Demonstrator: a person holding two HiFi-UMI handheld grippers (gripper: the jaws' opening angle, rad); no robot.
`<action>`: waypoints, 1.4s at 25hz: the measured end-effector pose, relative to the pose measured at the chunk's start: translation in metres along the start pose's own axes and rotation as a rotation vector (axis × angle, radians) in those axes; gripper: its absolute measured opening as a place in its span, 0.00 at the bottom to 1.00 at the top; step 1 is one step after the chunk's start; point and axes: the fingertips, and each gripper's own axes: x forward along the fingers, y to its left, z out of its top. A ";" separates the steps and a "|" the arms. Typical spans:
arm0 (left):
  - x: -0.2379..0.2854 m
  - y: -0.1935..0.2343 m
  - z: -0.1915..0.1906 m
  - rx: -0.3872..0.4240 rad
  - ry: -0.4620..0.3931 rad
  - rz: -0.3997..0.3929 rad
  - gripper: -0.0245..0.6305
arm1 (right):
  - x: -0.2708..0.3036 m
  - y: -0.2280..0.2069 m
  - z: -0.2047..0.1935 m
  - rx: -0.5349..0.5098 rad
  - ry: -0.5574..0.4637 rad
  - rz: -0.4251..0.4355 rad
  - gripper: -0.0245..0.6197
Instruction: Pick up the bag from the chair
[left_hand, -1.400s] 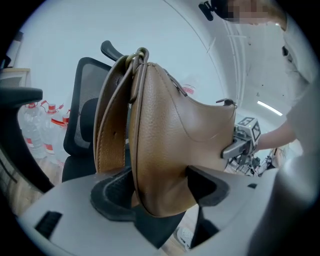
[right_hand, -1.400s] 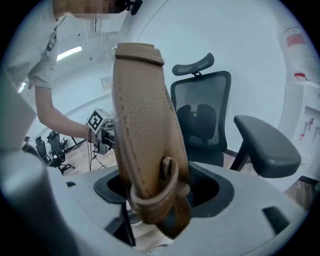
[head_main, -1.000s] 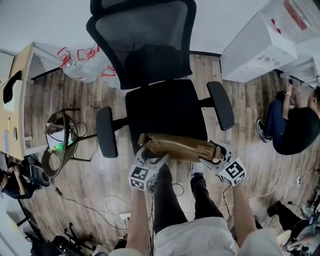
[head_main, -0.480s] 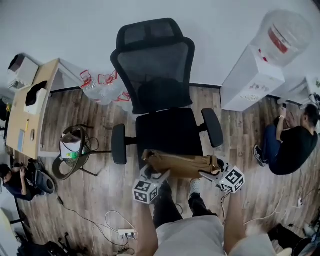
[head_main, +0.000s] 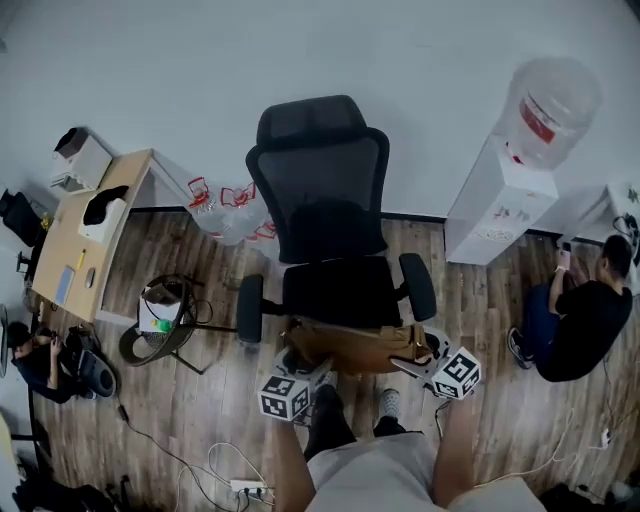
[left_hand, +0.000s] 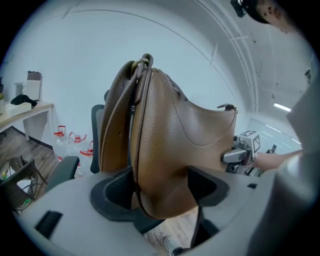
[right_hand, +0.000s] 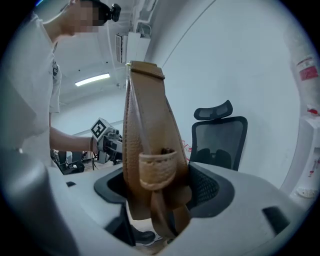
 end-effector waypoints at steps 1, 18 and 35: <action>-0.005 -0.005 0.002 0.003 0.004 -0.002 0.53 | -0.004 0.004 0.003 0.008 -0.013 0.009 0.56; -0.077 -0.046 0.052 0.046 -0.199 0.166 0.53 | -0.029 0.031 0.069 -0.109 -0.121 0.172 0.57; -0.077 -0.085 0.035 0.004 -0.266 0.211 0.53 | -0.069 0.039 0.054 -0.110 -0.088 0.148 0.57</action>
